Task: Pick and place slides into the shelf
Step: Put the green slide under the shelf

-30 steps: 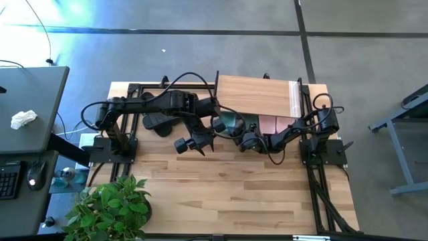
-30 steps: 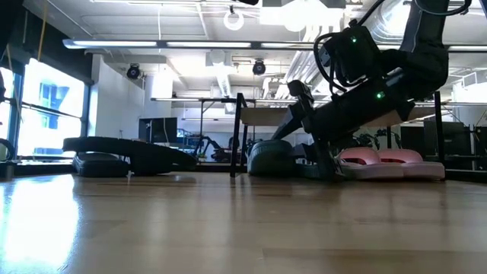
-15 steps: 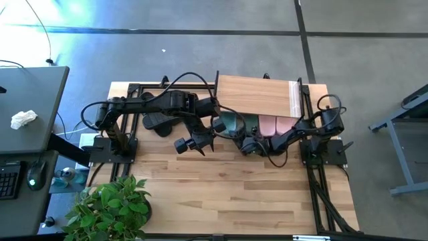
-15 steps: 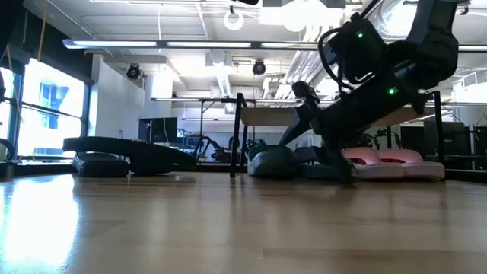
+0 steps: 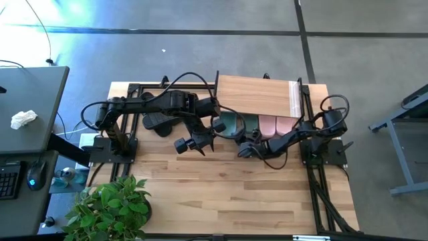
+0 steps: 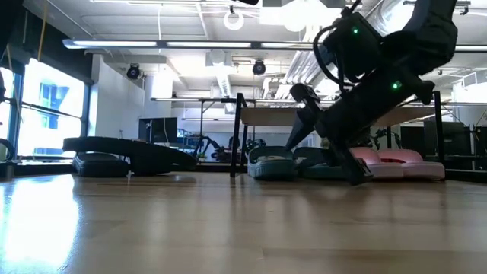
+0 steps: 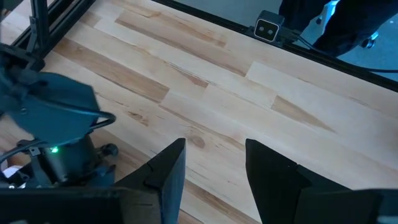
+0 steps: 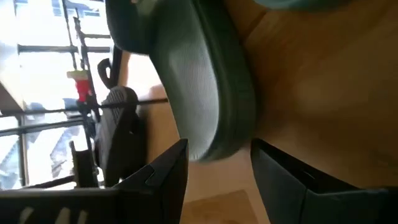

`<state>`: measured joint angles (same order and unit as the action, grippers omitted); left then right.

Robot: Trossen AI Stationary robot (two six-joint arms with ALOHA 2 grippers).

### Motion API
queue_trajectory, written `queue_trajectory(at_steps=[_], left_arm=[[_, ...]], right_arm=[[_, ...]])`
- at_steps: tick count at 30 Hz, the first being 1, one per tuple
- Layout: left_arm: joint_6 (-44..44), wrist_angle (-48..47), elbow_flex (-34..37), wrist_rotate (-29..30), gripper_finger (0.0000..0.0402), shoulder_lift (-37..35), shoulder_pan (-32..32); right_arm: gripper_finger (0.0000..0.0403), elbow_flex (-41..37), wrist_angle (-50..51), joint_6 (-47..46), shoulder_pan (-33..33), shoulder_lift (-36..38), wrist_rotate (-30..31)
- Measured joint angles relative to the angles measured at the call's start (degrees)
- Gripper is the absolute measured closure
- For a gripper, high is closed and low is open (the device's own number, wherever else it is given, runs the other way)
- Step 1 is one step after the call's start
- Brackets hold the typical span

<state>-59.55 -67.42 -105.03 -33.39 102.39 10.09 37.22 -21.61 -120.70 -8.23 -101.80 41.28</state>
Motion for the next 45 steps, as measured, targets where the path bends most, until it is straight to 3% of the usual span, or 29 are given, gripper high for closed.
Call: queue_trajectory(at_steps=[18,25,33,39,45], left_arm=[[0.0,0.0,0.0,0.0,0.0250,0.0,0.0],[0.0,0.0,0.0,0.0,0.0250,0.0,0.0],[-0.3,-0.4,0.0,0.0,0.0250,0.0,0.0],[-2.0,-2.9,0.0,3.9,0.0250,0.0,0.0],[-3.1,-3.1,0.0,7.8,0.0250,0.0,0.0]], right_arm=[[0.0239,11.7,29.1,-3.7,-9.2,0.0,-0.3],[0.0250,21.6,47.0,4.6,-15.4,0.0,-1.9],[0.0317,35.3,72.7,19.4,-20.9,0.0,-1.2],[0.0382,33.5,74.7,20.3,-22.8,0.0,-7.4],[0.0401,25.6,59.9,20.4,-26.1,0.0,-4.7]])
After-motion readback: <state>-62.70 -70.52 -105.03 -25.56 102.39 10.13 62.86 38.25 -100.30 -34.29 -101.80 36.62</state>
